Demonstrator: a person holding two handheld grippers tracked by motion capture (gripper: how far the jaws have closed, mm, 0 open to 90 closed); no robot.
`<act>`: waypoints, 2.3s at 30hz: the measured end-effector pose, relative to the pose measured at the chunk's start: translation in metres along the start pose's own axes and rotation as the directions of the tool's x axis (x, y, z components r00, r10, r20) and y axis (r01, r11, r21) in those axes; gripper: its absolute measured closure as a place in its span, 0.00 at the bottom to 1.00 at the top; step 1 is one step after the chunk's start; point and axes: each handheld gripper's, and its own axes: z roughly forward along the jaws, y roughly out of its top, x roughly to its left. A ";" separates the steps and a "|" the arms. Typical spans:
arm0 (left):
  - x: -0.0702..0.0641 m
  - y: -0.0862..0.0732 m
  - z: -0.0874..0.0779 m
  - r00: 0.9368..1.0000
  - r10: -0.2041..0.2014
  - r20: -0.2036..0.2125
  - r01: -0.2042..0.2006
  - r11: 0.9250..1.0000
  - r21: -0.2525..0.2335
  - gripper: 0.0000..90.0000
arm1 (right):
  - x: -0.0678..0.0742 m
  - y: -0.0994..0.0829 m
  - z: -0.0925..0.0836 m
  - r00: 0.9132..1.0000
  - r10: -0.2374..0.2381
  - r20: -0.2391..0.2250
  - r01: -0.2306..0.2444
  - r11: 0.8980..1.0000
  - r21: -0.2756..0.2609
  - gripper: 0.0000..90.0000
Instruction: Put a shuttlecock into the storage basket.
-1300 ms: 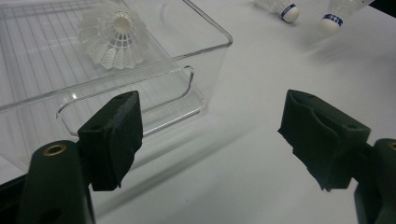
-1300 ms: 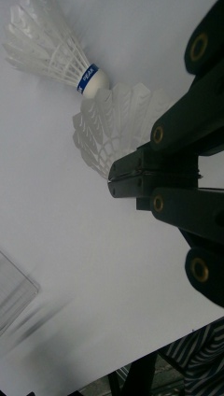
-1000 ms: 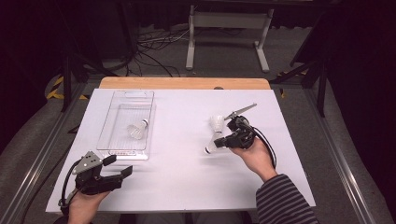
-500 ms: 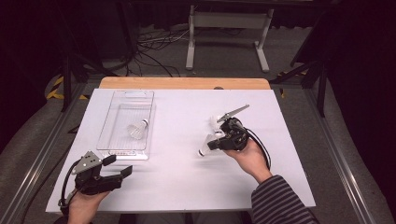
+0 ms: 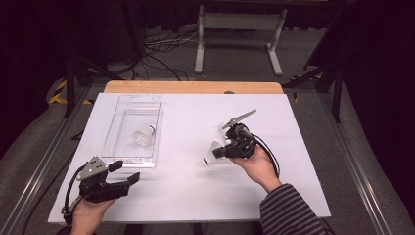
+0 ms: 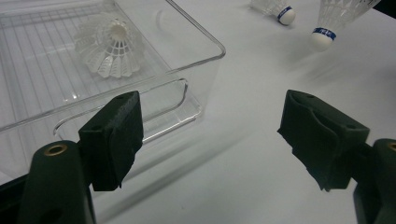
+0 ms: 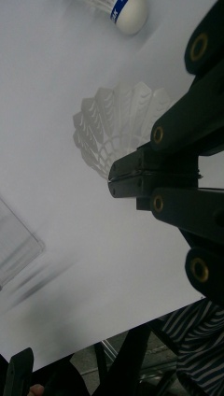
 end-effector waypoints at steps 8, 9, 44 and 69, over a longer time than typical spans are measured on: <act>-0.004 0.009 -0.001 1.000 0.013 0.007 -0.013 1.000 -0.003 0.26 | 0.004 0.002 0.004 1.000 -0.010 -0.002 0.010 1.000 0.014 1.00; -0.004 0.011 -0.002 1.000 0.013 0.009 -0.013 1.000 0.003 0.26 | 0.004 0.002 0.004 1.000 -0.010 -0.002 0.010 1.000 0.014 1.00; -0.037 0.070 0.032 0.985 0.150 0.082 -0.156 0.985 0.078 0.30 | 0.007 0.010 -0.001 1.000 -0.017 -0.010 0.017 1.000 0.013 1.00; -0.057 0.083 0.068 0.975 0.164 0.151 -0.188 0.969 0.163 0.34 | 0.008 0.011 0.000 1.000 -0.023 -0.019 0.023 1.000 0.009 1.00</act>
